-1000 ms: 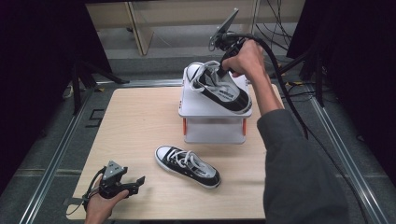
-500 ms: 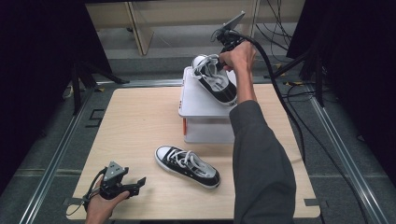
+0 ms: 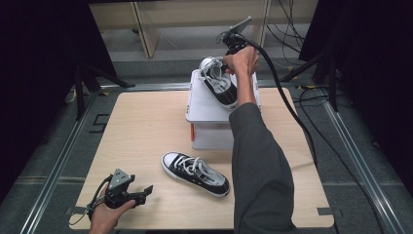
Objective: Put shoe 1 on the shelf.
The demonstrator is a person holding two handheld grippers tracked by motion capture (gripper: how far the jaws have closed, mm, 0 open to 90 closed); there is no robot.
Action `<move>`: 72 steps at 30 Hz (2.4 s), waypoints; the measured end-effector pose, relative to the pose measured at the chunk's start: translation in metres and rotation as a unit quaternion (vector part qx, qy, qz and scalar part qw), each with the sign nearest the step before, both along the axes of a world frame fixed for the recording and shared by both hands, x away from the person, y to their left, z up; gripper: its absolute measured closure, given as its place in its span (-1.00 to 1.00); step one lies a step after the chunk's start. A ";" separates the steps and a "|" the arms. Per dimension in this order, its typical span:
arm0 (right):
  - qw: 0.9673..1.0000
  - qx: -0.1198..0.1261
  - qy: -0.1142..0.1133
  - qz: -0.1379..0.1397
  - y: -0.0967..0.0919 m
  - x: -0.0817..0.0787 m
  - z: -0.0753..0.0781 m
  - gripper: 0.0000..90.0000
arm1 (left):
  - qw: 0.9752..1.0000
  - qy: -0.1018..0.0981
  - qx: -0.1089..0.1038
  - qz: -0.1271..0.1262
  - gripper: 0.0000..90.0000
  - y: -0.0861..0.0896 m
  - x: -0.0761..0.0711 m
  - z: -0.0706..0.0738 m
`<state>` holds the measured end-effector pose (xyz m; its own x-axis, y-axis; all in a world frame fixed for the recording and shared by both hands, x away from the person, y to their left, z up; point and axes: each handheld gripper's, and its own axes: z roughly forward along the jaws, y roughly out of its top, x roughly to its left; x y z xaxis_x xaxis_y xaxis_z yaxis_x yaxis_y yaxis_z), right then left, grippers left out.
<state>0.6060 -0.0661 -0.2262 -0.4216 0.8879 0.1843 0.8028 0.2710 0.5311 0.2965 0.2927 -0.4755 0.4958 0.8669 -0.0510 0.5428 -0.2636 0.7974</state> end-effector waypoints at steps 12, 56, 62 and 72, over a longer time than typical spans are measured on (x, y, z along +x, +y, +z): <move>0.999 0.004 0.036 -0.001 -0.006 -0.011 -0.005 0.86 | 1.000 -0.003 -0.002 0.003 -0.60 -0.001 0.000 0.000; 0.977 -0.063 0.000 0.203 0.013 -0.074 0.001 0.97 | 1.000 0.006 0.014 0.001 -0.60 0.000 0.002 -0.002; 0.978 -0.058 -0.002 0.199 0.029 -0.074 0.000 0.96 | 1.000 0.003 0.005 0.001 -0.60 0.000 0.001 -0.001; 0.980 -0.040 -0.011 0.196 0.033 -0.077 -0.002 0.95 | 1.000 0.004 0.009 -0.001 -0.60 0.000 0.001 -0.001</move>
